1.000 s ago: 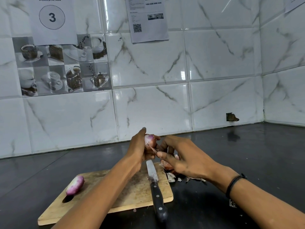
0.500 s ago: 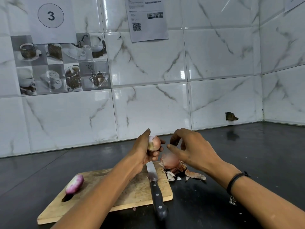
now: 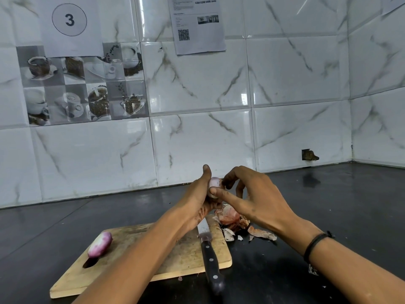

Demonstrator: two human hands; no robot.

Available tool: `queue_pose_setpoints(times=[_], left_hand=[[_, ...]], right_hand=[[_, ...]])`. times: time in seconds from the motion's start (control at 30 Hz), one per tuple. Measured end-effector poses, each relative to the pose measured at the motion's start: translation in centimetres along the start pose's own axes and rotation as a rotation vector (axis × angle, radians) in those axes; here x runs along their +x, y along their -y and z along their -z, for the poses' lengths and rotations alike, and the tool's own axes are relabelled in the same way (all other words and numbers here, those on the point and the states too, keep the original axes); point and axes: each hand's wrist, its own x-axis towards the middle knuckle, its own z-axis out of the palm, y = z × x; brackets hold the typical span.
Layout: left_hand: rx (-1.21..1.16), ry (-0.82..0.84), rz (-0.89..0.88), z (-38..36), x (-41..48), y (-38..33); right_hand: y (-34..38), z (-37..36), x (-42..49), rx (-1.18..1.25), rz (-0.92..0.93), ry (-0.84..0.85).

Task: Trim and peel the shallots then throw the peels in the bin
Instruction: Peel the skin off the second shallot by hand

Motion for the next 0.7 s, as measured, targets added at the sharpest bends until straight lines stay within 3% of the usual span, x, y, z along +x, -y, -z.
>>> queue_pose_setpoints(times=[0.4,0.7], left_hand=[[-0.053,-0.043,-0.001,-0.3,-0.6,-0.4],[-0.026,-0.035,-0.054,0.2,-1.4,-0.8]], right_hand=[[-0.9,0.1,0.3,-0.161,-0.158,-0.037],[-0.1,-0.1,0.3,-0.016,-0.047,0.004]])
